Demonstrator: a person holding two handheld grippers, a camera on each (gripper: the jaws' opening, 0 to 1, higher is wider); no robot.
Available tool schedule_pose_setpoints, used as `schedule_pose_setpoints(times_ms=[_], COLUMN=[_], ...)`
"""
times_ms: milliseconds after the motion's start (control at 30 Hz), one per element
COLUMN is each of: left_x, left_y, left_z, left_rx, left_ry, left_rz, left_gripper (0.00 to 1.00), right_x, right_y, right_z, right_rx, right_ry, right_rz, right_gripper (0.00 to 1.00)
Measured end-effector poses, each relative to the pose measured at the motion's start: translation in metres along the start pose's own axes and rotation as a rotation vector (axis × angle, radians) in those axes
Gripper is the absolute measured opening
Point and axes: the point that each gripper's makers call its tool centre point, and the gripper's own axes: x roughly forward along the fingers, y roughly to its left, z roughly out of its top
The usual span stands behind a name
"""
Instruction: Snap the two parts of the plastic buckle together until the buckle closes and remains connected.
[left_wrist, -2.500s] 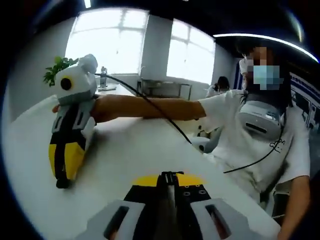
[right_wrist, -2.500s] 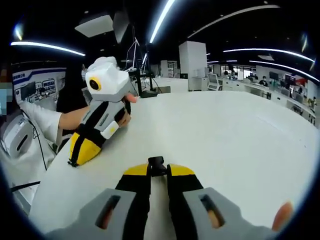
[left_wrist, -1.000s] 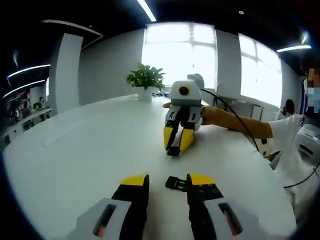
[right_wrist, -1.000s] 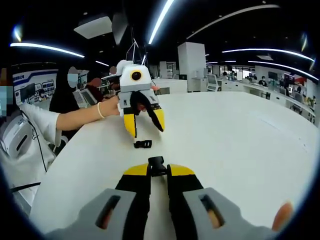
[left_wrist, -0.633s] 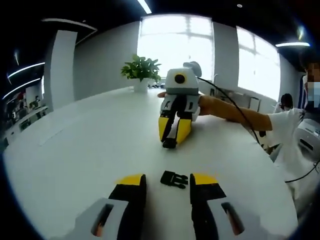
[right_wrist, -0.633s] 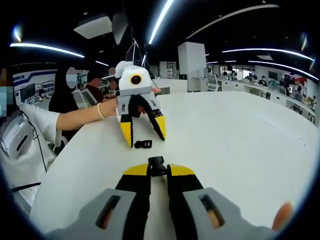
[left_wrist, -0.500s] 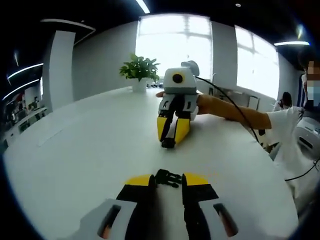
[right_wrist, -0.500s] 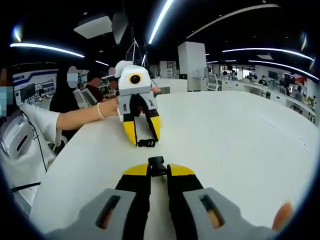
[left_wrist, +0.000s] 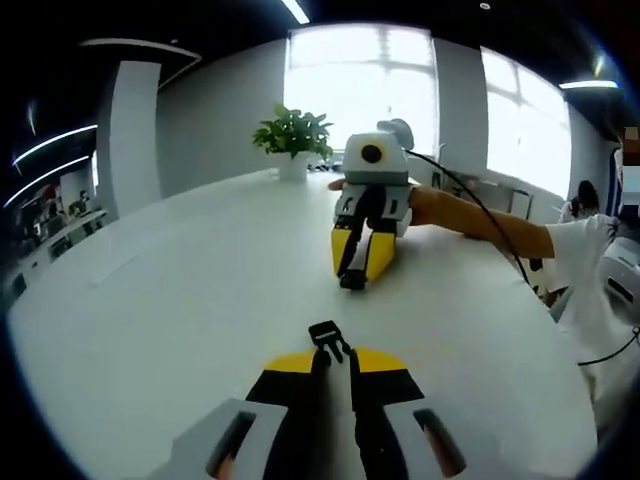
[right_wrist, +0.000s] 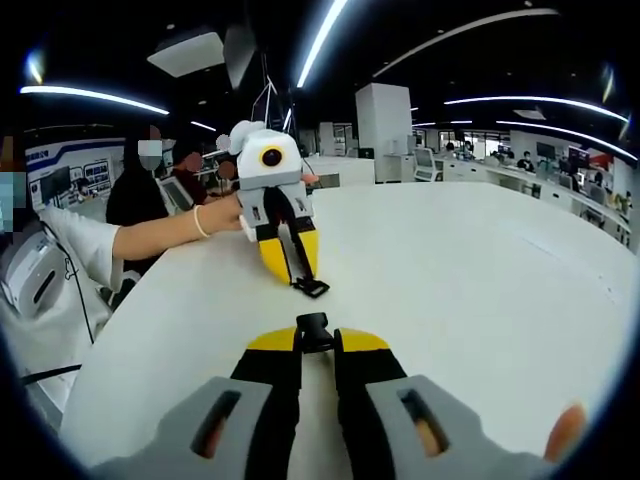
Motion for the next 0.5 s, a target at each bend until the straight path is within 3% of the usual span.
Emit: schedule_pose_setpoints(times_ms=[167, 433, 500], left_x=[-0.007, -0.03, -0.037], left_y=[0.01, 0.039, 0.047], left_z=[0.001, 0.001, -0.002], left_rx=[-0.037, -0.122, -0.119], left_ry=[-0.02, -0.051, -0.028], left_rz=[0.065, 0.249, 0.312], left_gripper=[0.11, 0.11, 0.11], right_x=[0.0, 0.0, 0.001], right_y=[-0.002, -0.002, 0.0], right_z=[0.001, 0.001, 0.0], right_rx=[-0.001, 0.0, 0.0], right_ry=[-0.002, 0.002, 0.005], right_rz=[0.0, 0.0, 0.0], right_gripper=[0.12, 0.12, 0.12])
